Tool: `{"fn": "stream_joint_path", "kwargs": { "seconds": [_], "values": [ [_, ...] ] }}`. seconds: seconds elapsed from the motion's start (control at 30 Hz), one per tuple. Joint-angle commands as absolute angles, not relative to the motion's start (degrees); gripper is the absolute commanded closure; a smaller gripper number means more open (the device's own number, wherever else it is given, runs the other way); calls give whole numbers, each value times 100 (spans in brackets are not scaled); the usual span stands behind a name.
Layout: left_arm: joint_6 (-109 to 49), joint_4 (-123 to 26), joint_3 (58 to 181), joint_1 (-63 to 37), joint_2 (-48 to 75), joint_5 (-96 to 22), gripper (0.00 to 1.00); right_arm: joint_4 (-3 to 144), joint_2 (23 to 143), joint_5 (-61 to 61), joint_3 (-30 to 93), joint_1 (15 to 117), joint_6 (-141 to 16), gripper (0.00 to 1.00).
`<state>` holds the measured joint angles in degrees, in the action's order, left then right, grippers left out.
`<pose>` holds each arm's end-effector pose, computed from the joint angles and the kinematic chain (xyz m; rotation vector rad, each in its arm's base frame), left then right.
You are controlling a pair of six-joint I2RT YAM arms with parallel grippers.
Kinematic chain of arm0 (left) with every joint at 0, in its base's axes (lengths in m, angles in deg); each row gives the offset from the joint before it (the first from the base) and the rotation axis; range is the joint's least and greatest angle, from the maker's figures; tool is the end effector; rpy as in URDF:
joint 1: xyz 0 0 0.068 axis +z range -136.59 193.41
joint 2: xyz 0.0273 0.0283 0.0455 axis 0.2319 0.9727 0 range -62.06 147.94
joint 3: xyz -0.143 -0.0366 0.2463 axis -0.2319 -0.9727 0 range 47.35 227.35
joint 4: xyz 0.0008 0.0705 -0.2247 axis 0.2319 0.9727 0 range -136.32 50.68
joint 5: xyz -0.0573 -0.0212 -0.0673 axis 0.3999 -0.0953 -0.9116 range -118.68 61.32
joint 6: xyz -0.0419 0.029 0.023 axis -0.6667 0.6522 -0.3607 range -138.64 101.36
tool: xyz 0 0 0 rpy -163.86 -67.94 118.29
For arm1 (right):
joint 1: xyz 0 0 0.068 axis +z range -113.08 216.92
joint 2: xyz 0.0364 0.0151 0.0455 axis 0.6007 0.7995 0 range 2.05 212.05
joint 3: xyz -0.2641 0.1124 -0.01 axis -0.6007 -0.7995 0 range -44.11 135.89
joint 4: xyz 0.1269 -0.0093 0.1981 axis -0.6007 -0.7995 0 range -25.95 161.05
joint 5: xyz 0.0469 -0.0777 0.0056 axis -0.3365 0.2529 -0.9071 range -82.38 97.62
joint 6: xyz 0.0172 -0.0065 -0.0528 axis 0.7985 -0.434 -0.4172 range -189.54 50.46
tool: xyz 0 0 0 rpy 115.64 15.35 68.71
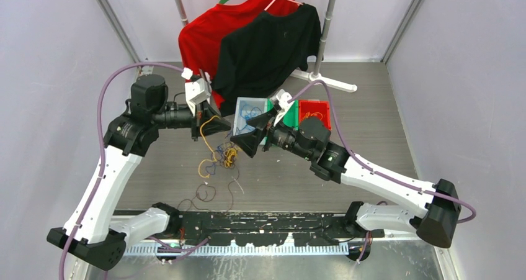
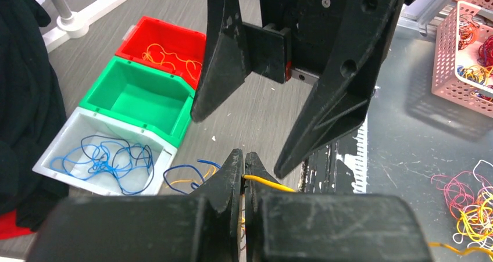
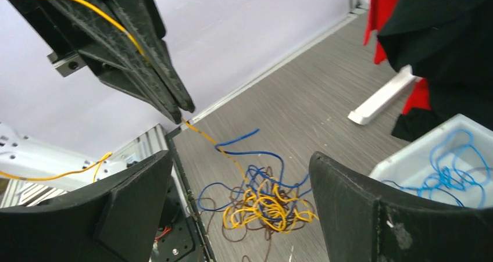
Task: Untangle the cables
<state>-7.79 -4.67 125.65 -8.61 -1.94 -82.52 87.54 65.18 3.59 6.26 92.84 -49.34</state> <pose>0.1342 -0.0879 0.4414 1.1104 1.5942 -1.0495 0.1273 0.1930 0.3802 -0.5516 1.5149 1.1047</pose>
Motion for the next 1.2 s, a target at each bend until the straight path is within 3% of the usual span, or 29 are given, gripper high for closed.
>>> {"fn": "stream_joint_path", "kwargs": {
  "seconds": [0.0, 0.2, 0.5, 0.9, 1.17],
  "values": [
    [-860, -463, 12940, -865, -166, -8528, 100, 9456, 6810, -437, 1189, 9301, -5180, 10],
    [-1052, -471, 13109, -871, -47, -8654, 100, 9887, 7536, -480, 1659, 9300, -5093, 22],
    [-1266, -585, 13462, -865, 22, -8748, 100, 10301, 8439, -143, 1542, 9307, -4572, 54],
    [-1894, -1148, 14521, -866, 173, -8817, 100, 11319, 9458, 438, 618, 9302, -3892, 64],
    [-1845, -1719, 15469, -865, 394, -8239, 100, 11861, 10145, 598, 280, 9308, -3566, 54]
  ]
}}
